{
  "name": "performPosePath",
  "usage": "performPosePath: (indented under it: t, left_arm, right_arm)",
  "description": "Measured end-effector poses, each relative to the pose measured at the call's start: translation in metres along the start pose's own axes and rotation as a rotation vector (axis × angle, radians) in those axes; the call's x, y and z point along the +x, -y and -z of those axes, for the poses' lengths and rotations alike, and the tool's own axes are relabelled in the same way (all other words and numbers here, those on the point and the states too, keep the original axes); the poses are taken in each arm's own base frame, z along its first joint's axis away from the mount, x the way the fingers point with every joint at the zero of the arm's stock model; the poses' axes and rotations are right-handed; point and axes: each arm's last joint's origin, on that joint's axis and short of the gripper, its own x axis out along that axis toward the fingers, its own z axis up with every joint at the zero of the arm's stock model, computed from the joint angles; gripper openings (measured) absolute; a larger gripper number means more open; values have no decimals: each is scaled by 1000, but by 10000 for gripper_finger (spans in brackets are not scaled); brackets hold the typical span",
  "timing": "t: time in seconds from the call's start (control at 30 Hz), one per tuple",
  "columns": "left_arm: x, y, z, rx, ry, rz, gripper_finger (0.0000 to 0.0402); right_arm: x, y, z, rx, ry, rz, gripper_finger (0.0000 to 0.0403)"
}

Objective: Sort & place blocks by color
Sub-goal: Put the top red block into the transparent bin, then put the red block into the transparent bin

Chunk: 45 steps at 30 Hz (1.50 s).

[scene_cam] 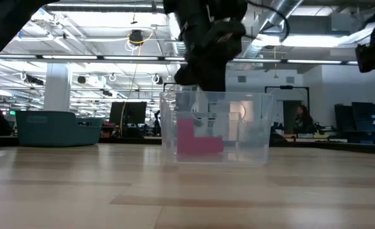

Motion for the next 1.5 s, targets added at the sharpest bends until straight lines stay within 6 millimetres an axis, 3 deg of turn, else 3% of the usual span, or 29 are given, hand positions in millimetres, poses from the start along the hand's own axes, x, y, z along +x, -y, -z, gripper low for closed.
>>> performPosePath:
  t: [0.47,0.67,0.9,1.03,1.2,1.37,1.5]
  left_arm:
    - [-52,13,-24,77,163,11,128]
    - [-58,20,-25,74,191,23,128]
    - [-59,27,-22,79,181,52,128]
    - [-74,28,-20,77,207,83,128]
    - [-99,27,-19,94,307,18,128]
    - [-113,25,-16,129,351,-41,128]
    - [-111,25,-16,169,348,-49,128]
  right_arm:
    - [28,-19,2,-5,-71,82,309]
    - [40,-22,4,27,-106,151,304]
    - [52,-28,6,27,-135,178,248]
    - [55,-33,5,35,-120,142,194]
    - [55,-35,3,44,-89,113,133]
    - [41,-41,-4,52,1,46,131]
    - [21,-45,-11,72,134,-43,133]
